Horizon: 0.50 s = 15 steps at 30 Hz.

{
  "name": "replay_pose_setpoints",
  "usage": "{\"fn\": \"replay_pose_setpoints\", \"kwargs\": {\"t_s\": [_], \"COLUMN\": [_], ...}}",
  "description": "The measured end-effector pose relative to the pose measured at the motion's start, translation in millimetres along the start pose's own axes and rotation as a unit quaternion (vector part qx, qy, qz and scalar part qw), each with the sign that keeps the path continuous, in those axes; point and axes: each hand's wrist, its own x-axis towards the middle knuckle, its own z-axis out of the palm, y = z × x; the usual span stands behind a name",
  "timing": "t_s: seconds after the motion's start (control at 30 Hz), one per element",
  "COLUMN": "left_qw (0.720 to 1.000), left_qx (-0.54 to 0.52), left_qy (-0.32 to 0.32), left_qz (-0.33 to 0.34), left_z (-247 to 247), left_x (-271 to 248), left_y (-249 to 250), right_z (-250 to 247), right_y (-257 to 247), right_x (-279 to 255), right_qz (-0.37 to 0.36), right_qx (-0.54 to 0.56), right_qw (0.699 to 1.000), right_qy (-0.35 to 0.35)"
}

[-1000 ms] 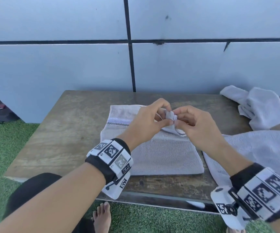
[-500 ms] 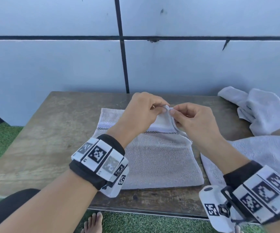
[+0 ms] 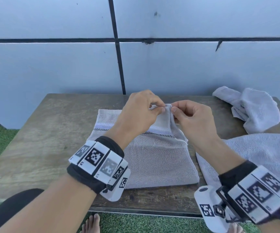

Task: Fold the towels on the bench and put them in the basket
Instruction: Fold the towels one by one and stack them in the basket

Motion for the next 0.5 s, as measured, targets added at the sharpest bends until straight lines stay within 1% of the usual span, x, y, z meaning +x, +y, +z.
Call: {"fn": "replay_pose_setpoints", "kwargs": {"t_s": [0.1, 0.23, 0.37, 0.5], "left_qw": [1.000, 0.999, 0.999, 0.998], "left_qx": [-0.007, -0.042, -0.043, -0.048], "left_qy": [0.010, 0.016, 0.012, 0.013], "left_qz": [-0.004, -0.027, -0.024, -0.024], "left_z": [1.6, 1.8, 3.8, 7.1], "left_x": [-1.8, -4.8, -4.7, -4.1], "left_y": [6.2, 12.9, 13.8, 12.4], "right_z": [-3.0, -5.3, -7.1, -8.0], "right_y": [-1.5, -3.3, -3.0, -2.2], "right_x": [-1.7, -3.1, -4.0, -4.9], "right_qz": [-0.003, -0.009, -0.005, 0.007], "right_qx": [0.000, -0.002, 0.003, 0.017], "right_qw": [1.000, 1.000, 1.000, 1.000], "right_qy": [0.006, 0.008, 0.009, -0.003]}}
